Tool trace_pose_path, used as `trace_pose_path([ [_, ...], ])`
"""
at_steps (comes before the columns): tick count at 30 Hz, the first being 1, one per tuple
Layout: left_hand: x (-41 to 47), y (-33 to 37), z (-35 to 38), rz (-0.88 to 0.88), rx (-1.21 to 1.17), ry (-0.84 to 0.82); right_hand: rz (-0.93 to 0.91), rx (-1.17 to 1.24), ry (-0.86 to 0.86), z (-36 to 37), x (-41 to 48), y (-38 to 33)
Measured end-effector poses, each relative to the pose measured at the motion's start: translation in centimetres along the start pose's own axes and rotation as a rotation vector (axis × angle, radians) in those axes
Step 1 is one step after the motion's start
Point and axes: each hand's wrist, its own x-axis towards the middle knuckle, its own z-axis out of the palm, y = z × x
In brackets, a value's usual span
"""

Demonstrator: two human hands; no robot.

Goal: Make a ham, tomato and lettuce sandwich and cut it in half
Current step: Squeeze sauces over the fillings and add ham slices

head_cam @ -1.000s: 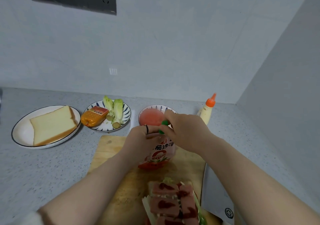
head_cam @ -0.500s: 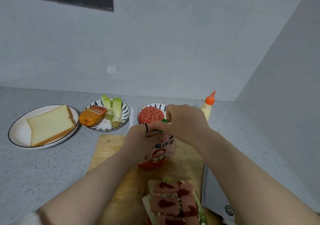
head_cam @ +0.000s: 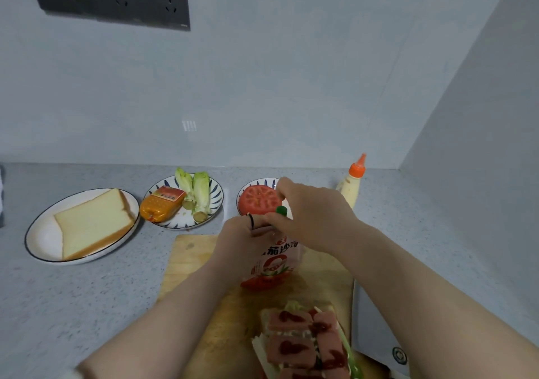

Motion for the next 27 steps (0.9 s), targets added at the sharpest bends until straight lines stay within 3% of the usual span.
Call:
trace_pose_path([
  [4,0.1,-0.2,0.2,0.016,0.039,0.004,-0.007,-0.003,-0.080,-0.1,0.2,0.1],
  [9,0.1,1.4,0.3,0.031,0.018,0.057,0.074,-0.084,0.026,-0.4,-0.1,0.4],
  [13,1.2,4.3,0.9,0.091,0.002,-0.013,0.132,0.339,0.014,-2.8,-2.0,3.7],
  [17,2.5,6.8,3.4,0.078,-0.211,-0.041,0.218,0.616,-0.003,-4.3,-5.1,8.4],
  [22,4.0,8.6,8.6,0.098,-0.181,-0.108,0.346,0.685,0.141,-3.7,-6.9,13.5],
  [27,5.4,6.5,10.9,0.072,-0.119,0.097,0.563,0.589,0.352,-2.0,-7.1,18.9],
])
